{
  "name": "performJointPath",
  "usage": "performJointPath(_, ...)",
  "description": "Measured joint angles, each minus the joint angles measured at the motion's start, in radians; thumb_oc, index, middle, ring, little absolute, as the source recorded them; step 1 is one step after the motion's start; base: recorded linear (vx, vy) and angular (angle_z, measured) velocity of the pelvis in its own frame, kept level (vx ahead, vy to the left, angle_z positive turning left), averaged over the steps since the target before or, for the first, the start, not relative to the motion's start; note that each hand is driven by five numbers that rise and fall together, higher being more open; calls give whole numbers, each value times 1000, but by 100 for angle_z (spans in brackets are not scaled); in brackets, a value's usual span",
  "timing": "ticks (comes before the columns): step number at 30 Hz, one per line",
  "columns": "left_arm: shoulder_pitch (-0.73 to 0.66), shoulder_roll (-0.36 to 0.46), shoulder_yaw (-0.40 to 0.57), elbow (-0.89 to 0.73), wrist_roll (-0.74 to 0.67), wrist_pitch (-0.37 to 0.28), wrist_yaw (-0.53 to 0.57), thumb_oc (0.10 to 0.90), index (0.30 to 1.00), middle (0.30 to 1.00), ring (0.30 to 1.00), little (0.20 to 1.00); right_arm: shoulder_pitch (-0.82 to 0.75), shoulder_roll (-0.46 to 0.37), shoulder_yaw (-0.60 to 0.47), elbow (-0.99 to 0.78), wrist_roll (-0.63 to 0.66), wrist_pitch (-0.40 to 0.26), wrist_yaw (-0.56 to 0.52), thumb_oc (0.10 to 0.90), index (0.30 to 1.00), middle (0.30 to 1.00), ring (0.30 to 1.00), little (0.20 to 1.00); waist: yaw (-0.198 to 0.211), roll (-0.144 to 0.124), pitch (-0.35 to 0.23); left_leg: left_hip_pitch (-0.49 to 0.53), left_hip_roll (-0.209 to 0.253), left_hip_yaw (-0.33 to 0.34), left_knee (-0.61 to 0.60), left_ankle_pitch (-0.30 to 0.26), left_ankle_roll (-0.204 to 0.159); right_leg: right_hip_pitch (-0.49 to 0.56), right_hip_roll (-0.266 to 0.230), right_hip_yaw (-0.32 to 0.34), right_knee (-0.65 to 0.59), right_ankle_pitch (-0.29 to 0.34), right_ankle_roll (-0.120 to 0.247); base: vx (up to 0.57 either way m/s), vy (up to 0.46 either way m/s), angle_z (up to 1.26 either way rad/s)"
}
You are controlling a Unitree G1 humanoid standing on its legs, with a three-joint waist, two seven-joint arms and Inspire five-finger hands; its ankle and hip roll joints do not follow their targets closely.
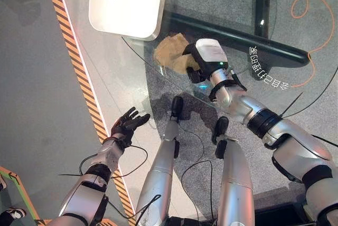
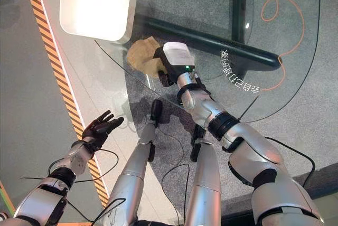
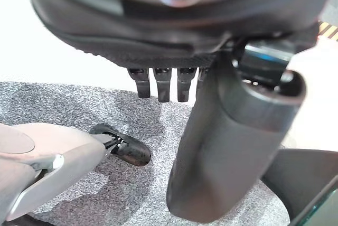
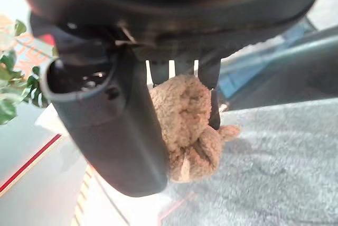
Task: Wipe the table with a cloth and put it in the basket.
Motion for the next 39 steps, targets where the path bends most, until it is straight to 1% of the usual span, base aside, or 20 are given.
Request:
performJointPath(13, 0, -7, 1, 3, 17, 0, -2, 800, 900, 900, 900, 900, 5, 0, 0, -16, 0, -4, 3, 100, 300, 300, 300, 200, -1, 0, 0, 1, 1, 0, -1, 0, 0, 1, 0, 0, -2, 0, 0, 0, 0, 0)
performJointPath(16, 0, -7, 1, 4, 17, -1, 0, 800, 900, 900, 900, 900, 8, 0, 0, -15, 3, -4, -15, 100, 300, 300, 300, 200, -1, 0, 0, 3, 1, 0, -1, 0, 0, 3, 0, 0, -1, 0, 0, 0, 0, 0)
performJointPath(19, 0, -7, 2, 9, 17, -22, 14, 800, 900, 900, 900, 900, 18, 0, -6, -15, 45, -3, -67, 100, 300, 300, 300, 200, -2, 0, 0, 6, 1, 0, -1, 0, 0, 6, 0, 0, -1, 0, 0, 0, 0, 0)
performJointPath(21, 0, -8, 3, 17, 17, -45, 33, 800, 900, 900, 900, 900, 32, 10, -34, -14, 97, -3, -103, 100, 300, 300, 300, 200, -2, 0, 0, 6, 1, 0, 0, 0, 0, 6, 0, 0, -1, 0, 0, 0, 0, 0)
performJointPath(24, 2, -9, 25, 25, 19, -73, 72, 800, 900, 900, 900, 900, 73, 40, -139, -12, 196, -5, -179, 100, 300, 300, 300, 200, -2, 0, 0, 6, 1, 0, 0, 0, 0, 6, 0, 0, -3, 0, 0, 0, 0, 0)
performJointPath(25, 2, -11, 38, 25, 21, -82, 75, 800, 900, 900, 900, 900, 78, 50, -156, -12, 221, -5, -200, 100, 300, 300, 300, 200, -2, 0, 0, 6, 0, 1, 0, 0, 0, 6, 0, 0, -3, 0, 0, 0, 0, 0)
performJointPath(27, 7, -13, 46, 20, 21, -101, 96, 800, 900, 900, 900, 900, 96, 45, -204, -15, 232, -12, -220, 100, 300, 300, 300, 200, -2, 0, 0, 6, 0, 0, 0, 0, 0, 7, 0, 0, -5, 0, 0, 0, 0, 0)
performJointPath(30, 8, -15, 46, 15, 23, -128, 125, 800, 900, 900, 900, 900, 107, 43, -248, -16, 262, -13, -269, 100, 300, 300, 300, 200, -7, 0, 0, 2, 1, 1, -1, -1, 0, 6, 1, -1, -10, 0, 0, 0, 0, 0)
performJointPath(33, 12, -19, 53, -8, 26, -163, 193, 800, 900, 900, 900, 900, 111, 32, -286, -29, 268, -19, -299, 100, 300, 300, 300, 200, -19, -1, 0, -11, 2, 0, 0, -1, 0, -4, 2, -3, -16, 1, 2, 0, 0, 0)
performJointPath(35, 13, -35, 96, -32, 33, -194, 255, 800, 900, 900, 900, 900, 133, 24, -318, -62, 276, -23, -309, 100, 300, 300, 300, 200, -23, -1, 0, -16, 2, 1, 0, -1, 1, -6, 2, -3, -19, 2, 3, 0, 0, 0)
performJointPath(38, 16, -41, 141, -71, 33, -239, 319, 800, 900, 900, 900, 900, 178, 18, -356, -121, 290, -26, -332, 100, 300, 300, 300, 200, -25, -1, 0, -16, 1, 3, 0, -2, 4, -6, 2, -1, -22, 1, 3, 0, 0, 0)
performJointPath(39, 21, -42, 164, -112, 32, -251, 354, 800, 900, 900, 900, 900, 209, 18, -384, -165, 289, -26, -339, 100, 300, 300, 300, 200, -26, -3, 1, -16, 1, 3, 0, -2, 7, -6, 2, 0, -22, 1, 4, 0, 0, 0)
